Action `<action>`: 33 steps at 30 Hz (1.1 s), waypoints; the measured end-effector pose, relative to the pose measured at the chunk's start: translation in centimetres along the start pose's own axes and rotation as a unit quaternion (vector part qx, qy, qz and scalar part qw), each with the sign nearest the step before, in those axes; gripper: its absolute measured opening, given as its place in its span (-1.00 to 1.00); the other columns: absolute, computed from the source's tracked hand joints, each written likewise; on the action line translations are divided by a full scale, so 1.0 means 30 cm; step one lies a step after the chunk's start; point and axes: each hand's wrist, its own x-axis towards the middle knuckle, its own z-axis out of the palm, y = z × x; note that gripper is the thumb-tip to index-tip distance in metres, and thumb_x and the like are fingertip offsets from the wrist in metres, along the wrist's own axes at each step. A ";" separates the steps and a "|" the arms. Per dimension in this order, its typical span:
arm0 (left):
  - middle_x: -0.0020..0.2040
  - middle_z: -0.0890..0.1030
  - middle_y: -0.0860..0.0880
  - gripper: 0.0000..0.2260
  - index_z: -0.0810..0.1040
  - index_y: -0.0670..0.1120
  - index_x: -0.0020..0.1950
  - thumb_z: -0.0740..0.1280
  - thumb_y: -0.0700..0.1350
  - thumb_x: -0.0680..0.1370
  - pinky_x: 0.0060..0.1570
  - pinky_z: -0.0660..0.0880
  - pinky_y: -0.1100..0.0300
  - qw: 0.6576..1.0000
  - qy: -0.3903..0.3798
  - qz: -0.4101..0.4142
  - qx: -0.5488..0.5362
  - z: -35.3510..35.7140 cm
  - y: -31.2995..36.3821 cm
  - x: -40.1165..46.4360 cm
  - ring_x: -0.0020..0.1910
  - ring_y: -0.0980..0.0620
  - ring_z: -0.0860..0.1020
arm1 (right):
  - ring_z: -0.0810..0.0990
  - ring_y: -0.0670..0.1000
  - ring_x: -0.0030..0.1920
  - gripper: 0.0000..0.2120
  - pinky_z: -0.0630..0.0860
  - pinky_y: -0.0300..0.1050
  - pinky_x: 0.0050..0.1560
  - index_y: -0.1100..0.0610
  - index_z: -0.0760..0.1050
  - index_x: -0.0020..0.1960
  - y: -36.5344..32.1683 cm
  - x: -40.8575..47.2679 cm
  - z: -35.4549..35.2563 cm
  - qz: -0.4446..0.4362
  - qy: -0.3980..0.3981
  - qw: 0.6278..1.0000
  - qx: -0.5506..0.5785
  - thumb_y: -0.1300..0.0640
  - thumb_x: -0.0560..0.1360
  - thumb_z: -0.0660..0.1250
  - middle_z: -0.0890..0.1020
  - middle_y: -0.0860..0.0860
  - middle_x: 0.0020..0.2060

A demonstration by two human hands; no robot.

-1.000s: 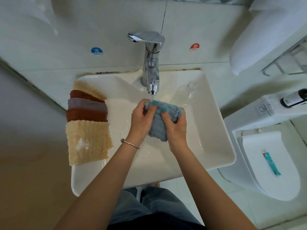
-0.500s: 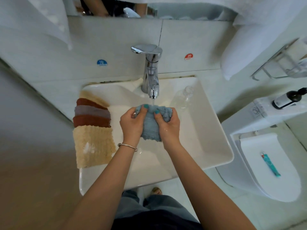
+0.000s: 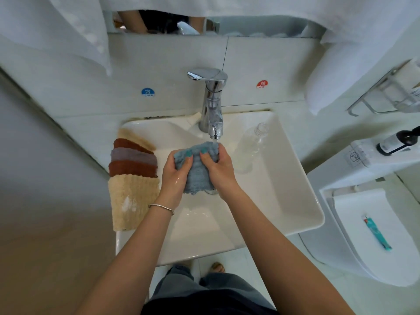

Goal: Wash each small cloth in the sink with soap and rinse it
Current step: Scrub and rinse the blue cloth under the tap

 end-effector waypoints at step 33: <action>-0.25 0.55 0.05 -0.77 0.38 0.03 -0.19 0.26 0.10 0.60 -0.31 0.43 0.42 0.982 0.136 0.081 0.099 0.225 -0.021 0.021 -0.33 0.24 0.50 | 0.54 -0.10 -0.24 -0.72 0.53 -0.05 -0.09 0.09 0.38 -0.13 0.050 0.035 0.006 -0.019 0.079 0.996 -0.032 -0.10 0.61 0.23 0.54 -0.09 -0.30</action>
